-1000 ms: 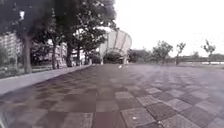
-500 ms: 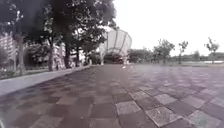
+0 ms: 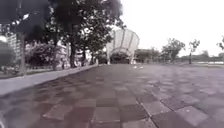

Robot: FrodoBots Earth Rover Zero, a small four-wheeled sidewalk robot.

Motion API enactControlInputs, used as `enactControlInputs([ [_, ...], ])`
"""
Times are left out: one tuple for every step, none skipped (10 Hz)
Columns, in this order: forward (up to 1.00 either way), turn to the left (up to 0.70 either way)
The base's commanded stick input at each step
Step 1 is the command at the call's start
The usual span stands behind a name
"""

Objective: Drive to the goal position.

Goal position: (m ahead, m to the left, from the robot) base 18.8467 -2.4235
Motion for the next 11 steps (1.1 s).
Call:
enactControlInputs([
  [1.0,0.12],
  [1.0,-0.01],
  [1.0,0.0],
  [1.0,0.0],
  [1.0,0.0],
  [1.0,0.0],
  [1.0,0.0],
  [1.0,0.0],
  [1.0,-0.18],
  [1.0,-0.05],
  [1.0,0.0],
])
